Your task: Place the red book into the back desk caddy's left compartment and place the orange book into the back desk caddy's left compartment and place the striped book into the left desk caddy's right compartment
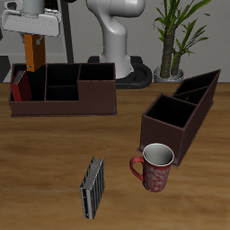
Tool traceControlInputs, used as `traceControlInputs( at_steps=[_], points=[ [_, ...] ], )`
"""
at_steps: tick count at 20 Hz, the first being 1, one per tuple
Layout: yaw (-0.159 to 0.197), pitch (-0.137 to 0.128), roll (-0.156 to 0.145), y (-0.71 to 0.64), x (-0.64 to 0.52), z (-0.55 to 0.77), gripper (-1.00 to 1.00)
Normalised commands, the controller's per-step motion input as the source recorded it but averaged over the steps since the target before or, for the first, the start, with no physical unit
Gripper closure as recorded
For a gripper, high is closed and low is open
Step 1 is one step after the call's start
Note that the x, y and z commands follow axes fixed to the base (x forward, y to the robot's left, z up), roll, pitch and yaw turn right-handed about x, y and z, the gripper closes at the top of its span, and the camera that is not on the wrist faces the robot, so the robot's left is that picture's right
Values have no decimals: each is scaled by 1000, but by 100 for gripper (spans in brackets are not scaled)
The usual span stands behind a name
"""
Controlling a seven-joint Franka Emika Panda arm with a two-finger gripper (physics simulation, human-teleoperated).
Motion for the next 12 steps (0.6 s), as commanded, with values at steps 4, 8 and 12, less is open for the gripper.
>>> traceControlInputs(
  at_steps=[4, 8, 12],
  points=[
    [-13, 43, 2, 14, 73, -195, 100],
    [-21, 42, -2, 44, 61, -277, 100],
    [33, 53, -3, -7, 92, -328, 100]
  ],
)
